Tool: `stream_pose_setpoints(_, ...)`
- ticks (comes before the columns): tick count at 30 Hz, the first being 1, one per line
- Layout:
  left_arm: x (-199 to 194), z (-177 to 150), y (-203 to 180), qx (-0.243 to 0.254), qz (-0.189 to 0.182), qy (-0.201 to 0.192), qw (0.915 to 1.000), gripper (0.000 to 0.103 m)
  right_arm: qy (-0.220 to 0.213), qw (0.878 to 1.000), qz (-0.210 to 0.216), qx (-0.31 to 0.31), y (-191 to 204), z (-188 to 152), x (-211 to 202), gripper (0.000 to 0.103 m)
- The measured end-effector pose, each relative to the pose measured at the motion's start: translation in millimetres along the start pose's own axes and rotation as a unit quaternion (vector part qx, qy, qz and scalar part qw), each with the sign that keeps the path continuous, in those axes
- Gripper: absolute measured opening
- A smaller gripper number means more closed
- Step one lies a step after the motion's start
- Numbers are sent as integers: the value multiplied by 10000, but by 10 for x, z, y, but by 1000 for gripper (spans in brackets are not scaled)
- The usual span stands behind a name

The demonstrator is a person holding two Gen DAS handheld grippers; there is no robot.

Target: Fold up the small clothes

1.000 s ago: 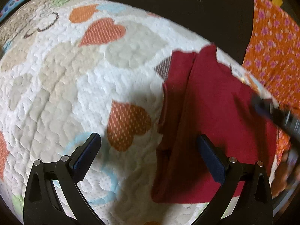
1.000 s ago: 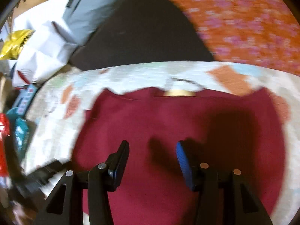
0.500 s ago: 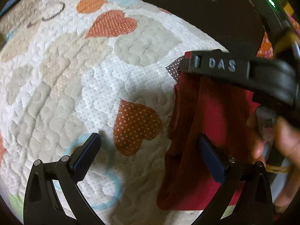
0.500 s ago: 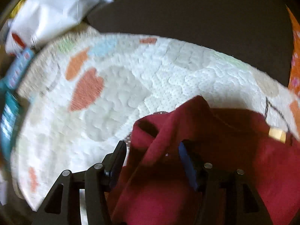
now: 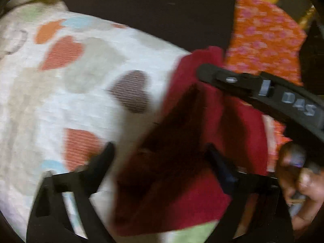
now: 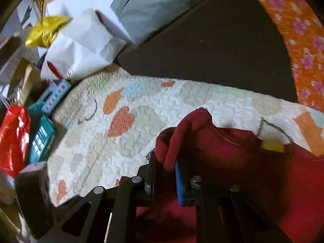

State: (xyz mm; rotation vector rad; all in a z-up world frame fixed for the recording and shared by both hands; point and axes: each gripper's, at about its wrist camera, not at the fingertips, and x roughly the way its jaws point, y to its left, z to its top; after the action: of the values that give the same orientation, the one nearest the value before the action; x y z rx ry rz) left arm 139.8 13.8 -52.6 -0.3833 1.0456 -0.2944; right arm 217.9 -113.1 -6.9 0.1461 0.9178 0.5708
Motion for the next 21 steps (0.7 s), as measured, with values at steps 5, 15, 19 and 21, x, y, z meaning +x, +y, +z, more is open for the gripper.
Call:
stream_pose_setpoints(5,-53,-56,-314,495,-489,-116,9975,64,-117,9976,95,679,-309,-85,-265,21)
stream_pose_setpoints(15,4,-73,-589,1001,-575,-5,9933,62,600,9902,558,1129,-384,-125,-282,68)
stream_pose_setpoints(19,-49,-44,-790,1682,-642,284,9833,63,885,9929,282,750,-377,-208,-202,26)
stream_pose_setpoints(21,-203,-35,-922,2117,-655,109,9751,66,646,9959,56,632,-440,-234,-367,20)
